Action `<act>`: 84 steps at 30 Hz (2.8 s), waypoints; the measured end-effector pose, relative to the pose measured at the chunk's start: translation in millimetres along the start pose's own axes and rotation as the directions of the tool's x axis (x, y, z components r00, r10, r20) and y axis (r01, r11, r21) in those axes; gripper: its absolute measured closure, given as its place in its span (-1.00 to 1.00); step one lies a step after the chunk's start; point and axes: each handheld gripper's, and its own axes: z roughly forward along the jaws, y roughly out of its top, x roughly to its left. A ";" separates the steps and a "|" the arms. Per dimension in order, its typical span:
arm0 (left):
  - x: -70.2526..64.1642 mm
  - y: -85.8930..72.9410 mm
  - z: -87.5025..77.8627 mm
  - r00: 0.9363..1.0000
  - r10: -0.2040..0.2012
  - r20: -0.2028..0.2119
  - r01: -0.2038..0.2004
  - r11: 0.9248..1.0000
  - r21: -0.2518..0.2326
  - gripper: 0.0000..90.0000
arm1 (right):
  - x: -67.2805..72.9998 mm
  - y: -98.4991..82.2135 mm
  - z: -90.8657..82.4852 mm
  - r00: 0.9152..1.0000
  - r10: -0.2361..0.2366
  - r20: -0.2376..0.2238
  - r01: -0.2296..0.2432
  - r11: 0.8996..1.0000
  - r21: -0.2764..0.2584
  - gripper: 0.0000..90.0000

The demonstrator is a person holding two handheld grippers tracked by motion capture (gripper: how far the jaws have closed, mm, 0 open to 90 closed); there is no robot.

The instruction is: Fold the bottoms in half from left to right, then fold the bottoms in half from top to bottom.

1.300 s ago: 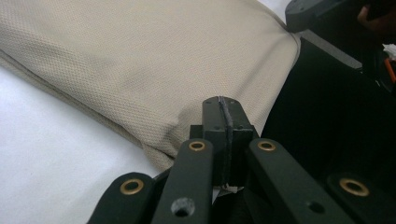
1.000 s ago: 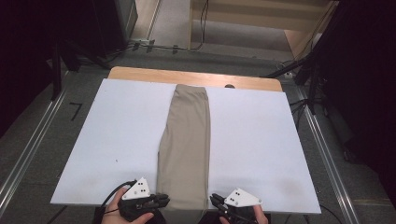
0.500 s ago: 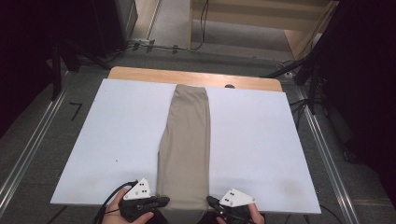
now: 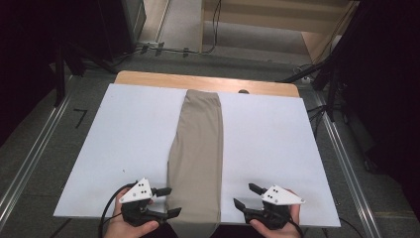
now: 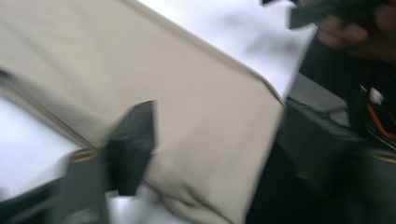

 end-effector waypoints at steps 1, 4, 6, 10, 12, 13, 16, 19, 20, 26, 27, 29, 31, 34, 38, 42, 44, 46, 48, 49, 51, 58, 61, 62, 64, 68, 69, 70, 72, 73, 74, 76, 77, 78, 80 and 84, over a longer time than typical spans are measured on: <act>1.8 3.0 0.4 1.000 0.001 -0.007 -0.001 1.000 -0.007 -0.65 | -3.3 1.5 -1.6 1.000 0.007 0.000 -0.007 1.000 -0.006 -0.62; 8.9 10.7 1.5 1.000 0.018 0.016 -0.017 1.000 -0.021 -0.83 | -10.8 5.1 -4.6 1.000 -0.002 -0.005 0.002 1.000 -0.025 -0.72; 14.8 17.3 1.3 0.999 0.021 0.031 -0.019 0.999 -0.040 -0.99 | -14.4 8.1 -6.3 1.000 -0.002 0.005 0.002 0.999 -0.033 -0.74; 27.0 35.1 -1.6 0.999 0.030 0.010 -0.029 0.996 -0.089 -1.00 | -24.3 17.5 -7.5 1.000 -0.005 0.002 0.005 0.999 -0.047 -0.99; 34.7 44.5 -1.9 0.999 0.041 0.000 -0.041 0.994 -0.103 -1.00 | -30.1 23.6 -6.4 1.000 -0.007 0.004 0.007 0.999 -0.053 -1.00; 38.8 48.8 -1.5 0.999 0.047 -0.004 -0.047 0.993 -0.109 -1.00 | -32.8 26.7 -5.3 1.000 -0.004 0.012 0.005 0.998 -0.057 -1.00; 52.4 61.1 1.0 0.998 0.058 -0.030 -0.061 0.991 -0.118 -1.00 | -41.2 35.2 -1.0 1.000 -0.002 0.027 0.004 0.998 -0.068 -1.00; 65.3 72.5 4.6 0.997 0.060 -0.047 -0.066 0.990 -0.124 -1.00 | -49.5 42.6 5.0 1.000 0.004 0.030 -0.002 0.997 -0.077 -1.00; 69.0 76.2 5.9 0.996 0.064 -0.055 -0.071 0.989 -0.129 -1.00 | -52.4 44.9 7.2 0.999 0.005 0.038 -0.002 0.997 -0.081 -1.00; 91.0 96.4 17.4 0.995 0.065 -0.074 -0.074 0.989 -0.125 -1.00 | -68.0 58.8 20.0 0.999 -0.014 0.029 0.016 0.996 -0.085 -1.00; 95.2 99.1 19.7 0.995 0.061 -0.076 -0.070 0.990 -0.124 -1.00 | -70.1 61.1 22.9 0.999 -0.016 0.032 0.018 0.996 -0.088 -1.00; 104.5 104.7 24.4 0.996 0.049 -0.071 -0.058 0.991 -0.125 -1.00 | -73.9 65.7 28.4 0.999 -0.016 0.033 0.018 0.996 -0.086 -1.00; 113.0 110.4 29.1 0.996 0.037 -0.076 -0.047 0.991 -0.123 -1.00 | -77.6 70.3 34.2 1.000 -0.010 0.023 0.012 0.996 -0.086 -1.00; 125.0 117.8 35.2 0.996 0.023 -0.082 -0.033 0.992 -0.123 -1.00 | -82.3 77.9 43.3 1.000 -0.015 0.021 0.017 0.996 -0.083 -1.00; 137.0 125.9 45.1 0.995 0.025 -0.093 -0.035 0.993 -0.109 -1.00 | -88.1 88.8 55.1 1.000 -0.003 0.002 0.003 0.997 -0.083 -1.00; 146.0 134.5 52.4 0.996 0.020 -0.089 -0.031 0.993 -0.114 -1.00 | -91.5 98.6 66.6 1.000 -0.005 -0.002 0.005 0.997 -0.076 -1.00; 151.5 138.6 54.7 0.996 0.014 -0.088 -0.024 0.992 -0.120 -1.00 | -93.1 103.1 72.2 1.000 -0.007 -0.004 0.007 0.997 -0.074 -1.00; 157.0 142.0 57.4 0.996 0.006 -0.092 -0.017 0.992 -0.123 -1.00 | -95.3 108.4 78.1 1.000 -0.010 -0.008 0.009 0.997 -0.073 -1.00; 162.9 145.0 60.2 0.995 -0.003 -0.102 -0.010 0.992 -0.124 -1.00 | -98.4 114.6 84.2 1.000 -0.012 -0.007 0.011 0.997 -0.072 -1.00; 166.0 146.4 62.1 0.994 -0.012 -0.104 -0.001 0.993 -0.122 -1.00 | -100.3 118.0 87.2 1.000 -0.009 -0.007 0.008 0.998 -0.066 -1.00; 173.1 149.1 66.0 0.994 -0.023 -0.107 0.011 0.994 -0.112 -1.00 | -104.8 124.6 93.6 1.000 -0.005 -0.005 0.005 0.998 -0.065 -1.00; 201.5 155.6 82.8 0.988 -0.074 -0.135 0.063 0.994 -0.084 -1.00 | -123.9 145.2 121.6 1.000 0.006 0.004 -0.006 0.999 -0.039 -1.00; 213.3 155.0 92.6 0.985 -0.100 -0.143 0.091 0.994 -0.067 -0.99 | -133.4 152.8 136.9 0.998 0.044 0.039 -0.043 0.999 -0.030 -0.85; 216.1 154.7 96.0 0.982 -0.102 -0.157 0.093 0.994 -0.059 -0.95 | -136.3 155.3 143.0 0.998 0.056 0.038 -0.055 0.998 -0.026 -0.83; 222.3 154.0 102.6 0.976 -0.128 -0.174 0.120 0.991 -0.053 -0.83 | -140.9 160.3 154.5 0.996 0.079 0.047 -0.078 0.997 -0.017 -0.73; 233.0 154.2 113.3 0.961 -0.166 -0.223 0.163 0.986 -0.029 -0.69 | -146.2 169.6 177.2 0.993 0.094 0.073 -0.096 0.995 0.013 -0.66; 235.2 154.5 115.7 0.953 -0.172 -0.249 0.172 0.985 -0.024 -0.64 | -146.6 171.3 183.1 0.991 0.101 0.089 -0.103 0.994 0.029 -0.60; 237.6 154.8 117.3 0.948 -0.174 -0.267 0.178 0.984 -0.011 -0.58 | -146.8 172.6 188.8 0.989 0.106 0.104 -0.111 0.993 0.043 -0.56; 241.8 155.1 120.1 0.938 -0.180 -0.297 0.189 0.982 0.001 -0.52 | -147.6 173.8 200.3 0.986 0.106 0.126 -0.115 0.991 0.068 -0.50; 243.8 155.2 121.1 0.934 -0.187 -0.306 0.198 0.980 0.004 -0.47 | -148.4 174.1 206.0 0.986 0.106 0.131 -0.117 0.989 0.085 -0.47; 245.8 155.3 122.1 0.930 -0.195 -0.311 0.208 0.978 0.006 -0.45 | -149.2 174.4 211.7 0.985 0.100 0.138 -0.115 0.988 0.101 -0.44; 249.6 155.6 124.8 0.923 -0.196 -0.331 0.212 0.977 0.012 -0.42 | -151.8 174.6 221.6 0.985 0.088 0.148 -0.106 0.988 0.115 -0.29; 250.8 155.6 126.6 0.922 -0.185 -0.339 0.205 0.979 0.022 -0.40 | -153.7 174.7 225.7 0.984 0.088 0.154 -0.106 0.988 0.111 -0.20; 252.0 155.6 128.5 0.922 -0.168 -0.348 0.193 0.980 0.038 -0.38 | -155.8 174.8 229.3 0.984 0.094 0.154 -0.111 0.988 0.105 -0.18; 255.4 155.2 132.0 0.922 -0.164 -0.352 0.196 0.979 0.058 -0.35 | -159.6 175.9 236.0 0.981 0.104 0.164 -0.123 0.987 0.107 -0.15; 261.3 156.3 139.7 0.911 -0.182 -0.371 0.220 0.974 0.062 -0.27 | -162.9 176.8 249.1 0.980 0.086 0.181 -0.110 0.985 0.131 -0.11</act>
